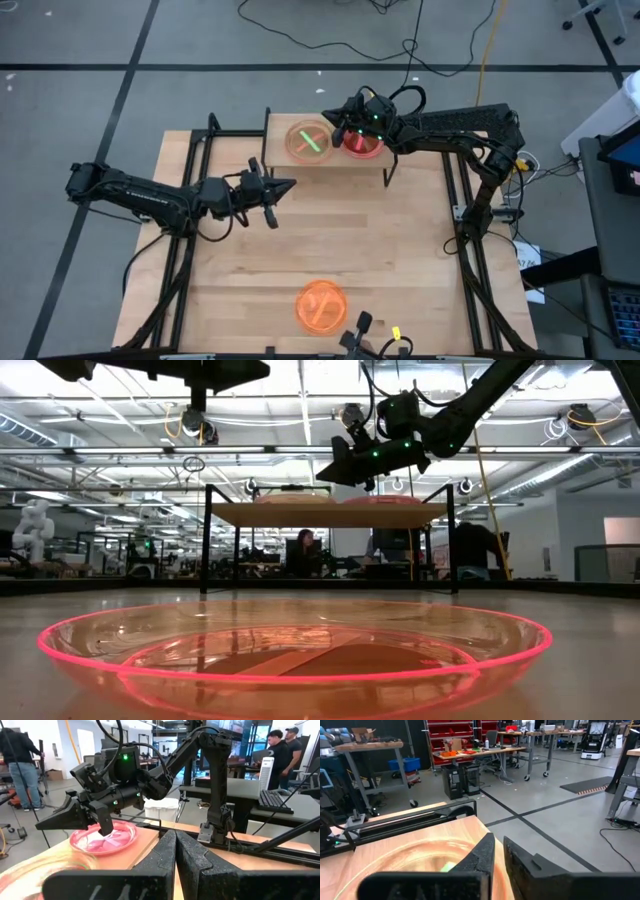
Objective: Place and stack plates onto a shelf
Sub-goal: Stack the green plate on top of the left red plate on the shelf, then stack the orange plate on top of the green plate on the shelf
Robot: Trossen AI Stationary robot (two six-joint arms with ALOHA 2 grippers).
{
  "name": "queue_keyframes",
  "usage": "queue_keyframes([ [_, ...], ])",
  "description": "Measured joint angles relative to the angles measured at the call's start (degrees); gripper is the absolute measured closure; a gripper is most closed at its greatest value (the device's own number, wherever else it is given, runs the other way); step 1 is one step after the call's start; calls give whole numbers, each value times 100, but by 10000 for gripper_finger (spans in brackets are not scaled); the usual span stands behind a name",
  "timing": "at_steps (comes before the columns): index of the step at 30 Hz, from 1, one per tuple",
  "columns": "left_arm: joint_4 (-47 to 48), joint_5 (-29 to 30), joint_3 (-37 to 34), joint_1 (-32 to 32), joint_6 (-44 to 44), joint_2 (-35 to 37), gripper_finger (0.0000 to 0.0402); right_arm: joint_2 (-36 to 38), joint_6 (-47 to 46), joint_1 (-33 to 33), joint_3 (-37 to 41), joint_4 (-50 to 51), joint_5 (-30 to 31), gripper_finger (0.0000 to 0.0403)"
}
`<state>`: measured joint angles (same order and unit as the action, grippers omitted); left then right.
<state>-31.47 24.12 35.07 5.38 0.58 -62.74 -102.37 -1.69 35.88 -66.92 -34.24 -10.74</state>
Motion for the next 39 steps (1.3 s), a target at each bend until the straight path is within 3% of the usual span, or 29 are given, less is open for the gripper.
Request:
queue_keyframes([
  [10,221,0,0,1,-207,0,387,200,17,0,13,191,-23,342],
  [15,785,-6,0,12,-640,-2,387,1073,347,-66,9,998,-705,342],
  [18,1190,-24,-2,54,-991,-6,387,1784,744,-207,180,1653,-754,342],
  [24,1335,-327,-5,225,-1564,-449,387,3411,905,-498,1374,1730,-624,342],
  [30,1092,-795,-4,364,-2078,-1190,387,4806,586,-772,2928,788,-428,342],
  [36,703,-1679,-4,477,-2733,-1841,387,5570,539,-863,3960,-64,-419,342],
  [39,537,-1810,-4,585,-3062,-2149,387,5726,449,-863,4167,-136,-413,342],
])
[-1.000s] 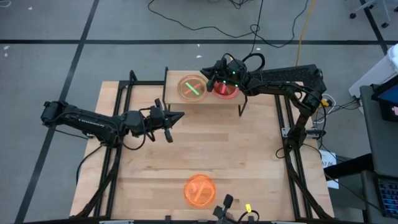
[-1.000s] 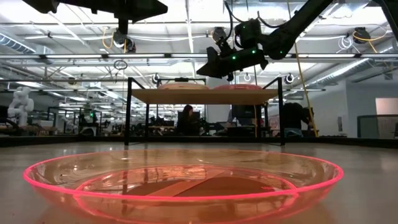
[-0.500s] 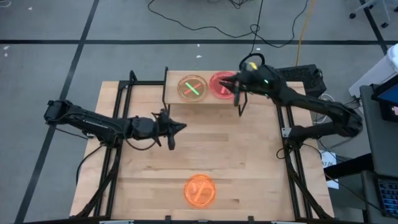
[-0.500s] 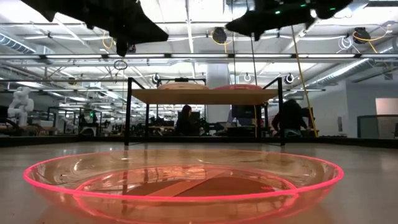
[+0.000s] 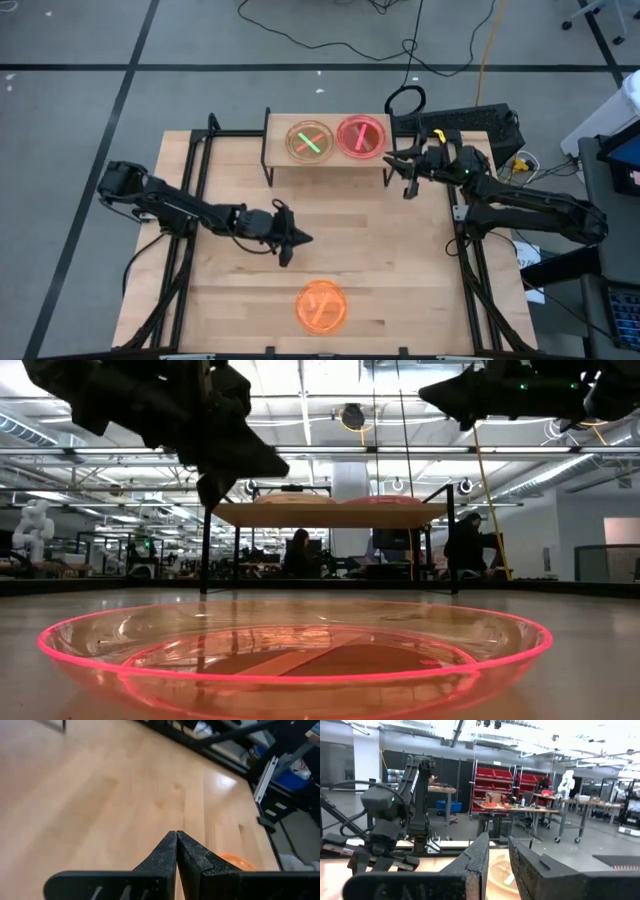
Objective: Place and stack plates onto a shelf
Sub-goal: Stack the orange plate on top of the green plate on the shelf
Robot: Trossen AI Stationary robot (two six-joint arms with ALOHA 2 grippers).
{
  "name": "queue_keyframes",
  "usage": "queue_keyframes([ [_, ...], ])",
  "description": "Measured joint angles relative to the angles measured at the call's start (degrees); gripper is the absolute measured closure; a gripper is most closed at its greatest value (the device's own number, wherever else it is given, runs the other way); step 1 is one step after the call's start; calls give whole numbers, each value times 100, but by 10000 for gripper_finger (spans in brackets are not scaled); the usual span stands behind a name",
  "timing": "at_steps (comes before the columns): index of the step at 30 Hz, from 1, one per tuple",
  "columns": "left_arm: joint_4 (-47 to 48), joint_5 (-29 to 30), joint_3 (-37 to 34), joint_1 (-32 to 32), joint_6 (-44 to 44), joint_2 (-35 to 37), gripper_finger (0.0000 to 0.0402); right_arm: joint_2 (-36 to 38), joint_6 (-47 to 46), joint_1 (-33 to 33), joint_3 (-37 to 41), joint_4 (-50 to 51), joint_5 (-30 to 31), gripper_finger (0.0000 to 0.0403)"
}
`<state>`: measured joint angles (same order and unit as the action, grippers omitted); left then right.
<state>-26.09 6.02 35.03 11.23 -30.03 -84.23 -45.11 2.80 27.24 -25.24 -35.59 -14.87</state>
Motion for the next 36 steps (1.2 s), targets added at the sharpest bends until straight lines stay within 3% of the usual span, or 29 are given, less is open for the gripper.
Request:
queue_keyframes([
  [9,-222,-394,0,418,-989,-813,370,33,-62,2,193,24,-2,342],
  [15,-1413,-887,2,786,-1482,-1382,368,31,-62,2,204,24,0,342],
  [20,-2288,-674,9,830,-2226,-1525,368,31,-77,2,204,24,-1,342],
  [31,-2488,-1197,9,752,-2845,-1519,368,31,-366,2,204,4,-20,342],
  [36,-1647,-1188,9,749,-2945,-1516,368,31,-366,2,204,6,-23,342],
])
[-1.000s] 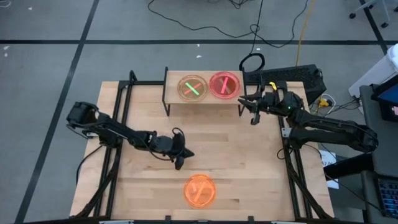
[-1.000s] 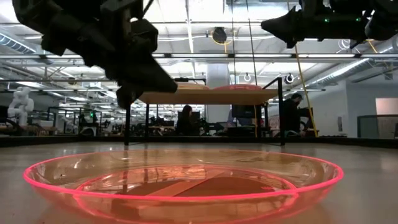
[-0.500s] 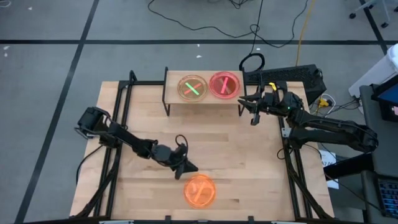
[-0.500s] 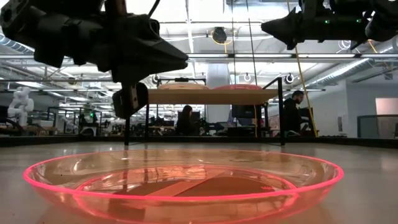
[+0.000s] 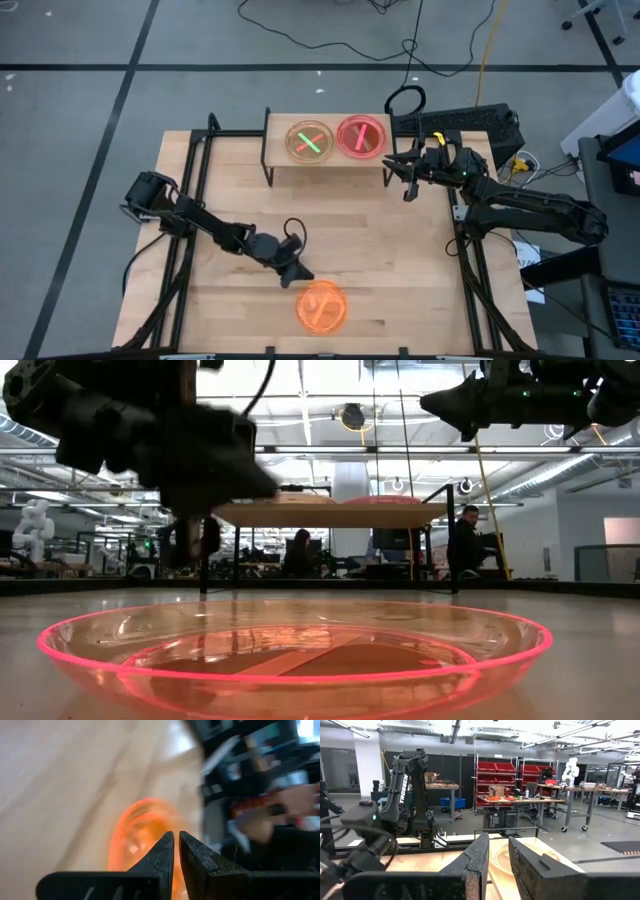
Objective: Place and stack plates onto a shelf
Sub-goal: Stack the orange plate on top of the green plate on the shelf
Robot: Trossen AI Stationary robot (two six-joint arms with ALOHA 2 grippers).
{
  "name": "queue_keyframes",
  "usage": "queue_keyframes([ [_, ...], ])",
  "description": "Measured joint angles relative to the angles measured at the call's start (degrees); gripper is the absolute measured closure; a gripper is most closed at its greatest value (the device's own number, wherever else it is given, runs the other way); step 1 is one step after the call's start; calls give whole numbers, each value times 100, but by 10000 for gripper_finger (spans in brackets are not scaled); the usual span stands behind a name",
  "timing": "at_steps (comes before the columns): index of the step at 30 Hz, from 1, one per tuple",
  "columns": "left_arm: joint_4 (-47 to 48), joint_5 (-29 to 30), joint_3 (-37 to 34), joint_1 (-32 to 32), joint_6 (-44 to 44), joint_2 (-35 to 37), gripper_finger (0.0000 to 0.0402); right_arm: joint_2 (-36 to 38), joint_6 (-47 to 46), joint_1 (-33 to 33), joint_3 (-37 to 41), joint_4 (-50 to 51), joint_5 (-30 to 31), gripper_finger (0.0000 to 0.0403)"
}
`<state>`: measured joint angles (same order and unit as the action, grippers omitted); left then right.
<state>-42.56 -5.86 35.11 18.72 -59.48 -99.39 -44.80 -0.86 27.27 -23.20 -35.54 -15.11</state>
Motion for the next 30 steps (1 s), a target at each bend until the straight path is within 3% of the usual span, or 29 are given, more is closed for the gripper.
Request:
queue_keyframes([
  [5,943,95,0,30,-221,0,368,0,0,0,0,18,-3,342],
  [12,1437,91,274,215,25,0,367,0,7,0,0,19,-3,342],
  [20,2845,227,892,233,429,0,311,-2,3,0,0,23,-3,342],
  [30,2908,385,920,216,21,0,298,-2,2,0,0,145,-5,342],
])
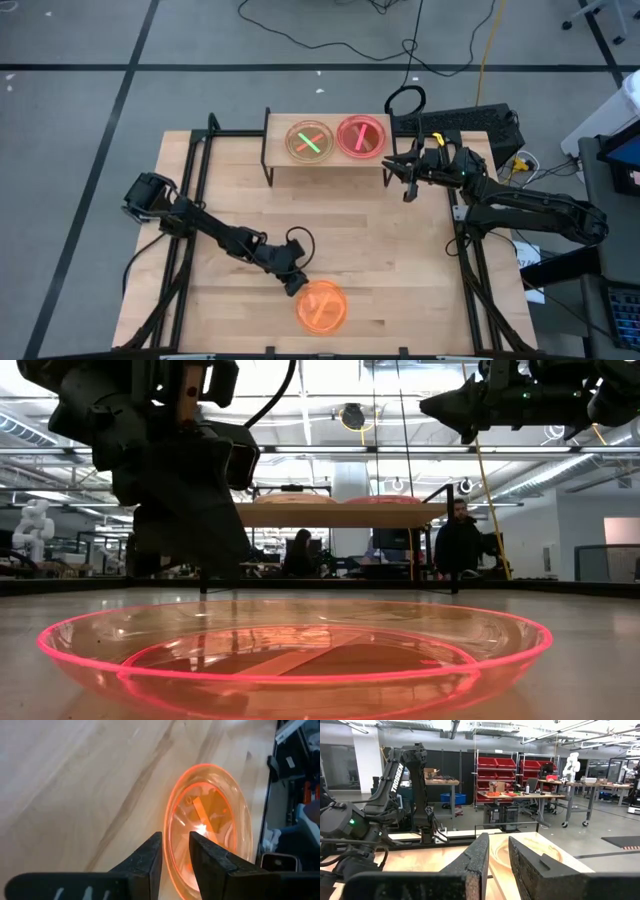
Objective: Place and stack plates onto a shelf
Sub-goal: Stack the orange plate on top of the green plate on the shelf
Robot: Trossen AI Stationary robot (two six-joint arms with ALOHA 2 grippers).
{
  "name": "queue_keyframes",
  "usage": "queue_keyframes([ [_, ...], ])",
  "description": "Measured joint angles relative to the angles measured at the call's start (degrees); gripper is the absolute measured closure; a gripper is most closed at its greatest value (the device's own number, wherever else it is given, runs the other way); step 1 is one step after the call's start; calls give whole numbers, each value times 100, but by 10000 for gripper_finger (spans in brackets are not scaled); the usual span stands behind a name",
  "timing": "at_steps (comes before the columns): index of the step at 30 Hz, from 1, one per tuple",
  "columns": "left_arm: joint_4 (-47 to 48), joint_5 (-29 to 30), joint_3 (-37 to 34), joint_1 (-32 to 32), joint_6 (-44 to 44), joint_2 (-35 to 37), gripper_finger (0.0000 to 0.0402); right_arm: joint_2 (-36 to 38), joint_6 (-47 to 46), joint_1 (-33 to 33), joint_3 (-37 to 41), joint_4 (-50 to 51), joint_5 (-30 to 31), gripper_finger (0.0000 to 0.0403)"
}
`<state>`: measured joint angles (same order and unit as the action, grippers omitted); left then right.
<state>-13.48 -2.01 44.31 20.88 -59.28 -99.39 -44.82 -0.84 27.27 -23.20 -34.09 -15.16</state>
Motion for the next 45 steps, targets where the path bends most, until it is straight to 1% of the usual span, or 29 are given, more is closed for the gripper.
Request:
queue_keyframes([
  [6,-131,202,4,119,-141,-137,298,0,0,0,0,0,0,342],
  [11,-642,189,24,182,-278,-500,298,0,6,0,0,-12,0,342],
  [14,-598,195,97,180,-363,-637,298,0,7,0,0,-22,0,342],
  [18,-419,198,101,182,-406,-627,298,0,2,0,0,-10,-1,342],
  [26,-369,170,101,150,-279,-623,298,2,-16,0,0,-19,0,342],
  [31,-324,185,101,21,-106,-538,298,2,-26,0,0,-17,0,342],
  [36,-75,92,100,-117,41,-328,298,2,-68,-2,0,2,-1,342],
  [40,73,47,97,-222,97,-29,298,4,-68,0,0,2,-2,342],
  [45,627,51,96,-315,379,386,298,4,-68,-1,0,2,-2,342],
])
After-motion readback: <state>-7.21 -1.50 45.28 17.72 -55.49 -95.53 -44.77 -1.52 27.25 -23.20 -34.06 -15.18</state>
